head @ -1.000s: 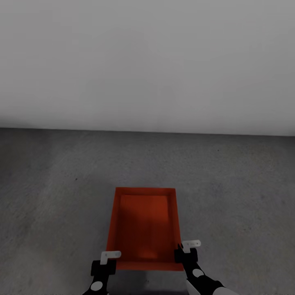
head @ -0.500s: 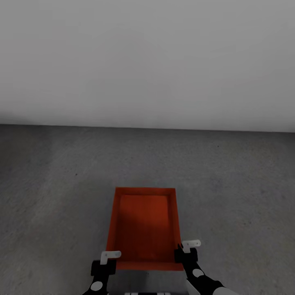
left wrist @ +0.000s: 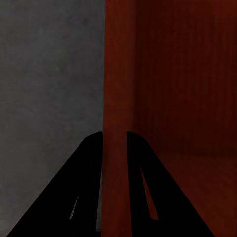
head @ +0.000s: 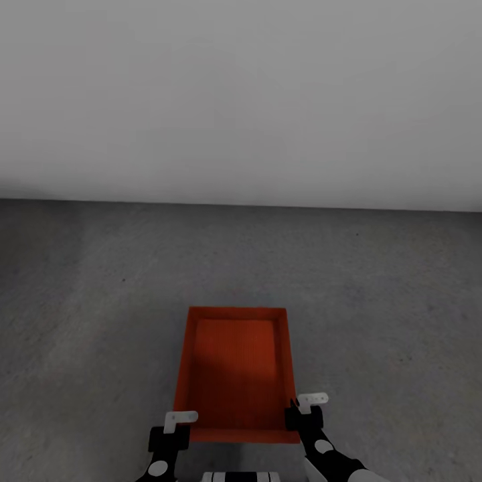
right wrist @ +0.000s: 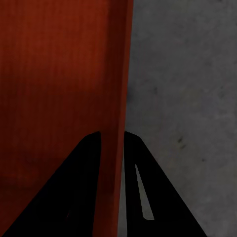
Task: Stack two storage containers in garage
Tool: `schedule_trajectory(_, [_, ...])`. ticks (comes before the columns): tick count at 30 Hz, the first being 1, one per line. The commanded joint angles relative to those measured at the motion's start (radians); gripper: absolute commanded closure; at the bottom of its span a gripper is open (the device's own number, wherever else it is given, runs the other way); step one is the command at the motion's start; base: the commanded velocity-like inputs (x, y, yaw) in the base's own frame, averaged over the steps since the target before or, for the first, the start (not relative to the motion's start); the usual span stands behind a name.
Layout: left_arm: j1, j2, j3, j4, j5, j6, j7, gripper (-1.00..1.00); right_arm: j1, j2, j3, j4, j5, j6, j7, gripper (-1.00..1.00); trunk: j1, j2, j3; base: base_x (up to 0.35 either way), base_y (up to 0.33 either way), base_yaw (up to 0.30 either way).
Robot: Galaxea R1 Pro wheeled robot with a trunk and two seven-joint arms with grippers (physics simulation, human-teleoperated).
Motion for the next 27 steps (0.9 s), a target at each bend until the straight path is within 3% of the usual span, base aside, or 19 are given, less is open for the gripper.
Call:
schedule_trajectory(1, [-0.001, 0.000, 0.032, -0.019, 0.084, -0.065, 0.030, 1.00, 0.000, 0.000, -0.049, 0.007, -0.027, -0.003, -0.054, 1.00, 0.004, -0.007, -0.004, -0.001, 0.000, 0.000])
schedule_trajectory(5, [-0.001, 0.000, 0.032, -0.019, 0.084, -0.065, 0.030, 1.00, 0.000, 0.000, -0.049, 0.007, -0.027, -0.003, -0.055, 1.00, 0.019, -0.035, -0.016, 0.000, 0.000, 0.000])
schedule_trajectory(14, [-0.001, 0.000, 0.032, -0.019, 0.086, -0.065, 0.031, 1.00, 0.000, 0.000, -0.049, 0.007, -0.027, -0.003, -0.055, 1.00, 0.019, -0.035, -0.016, 0.000, 0.000, 0.000])
schedule_trajectory(27, [-0.001, 0.000, 0.032, -0.019, 0.085, -0.065, 0.031, 1.00, 0.000, 0.000, -0.049, 0.007, -0.027, -0.003, -0.054, 1.00, 0.069, -0.126, -0.057, 0.000, 0.000, 0.000])
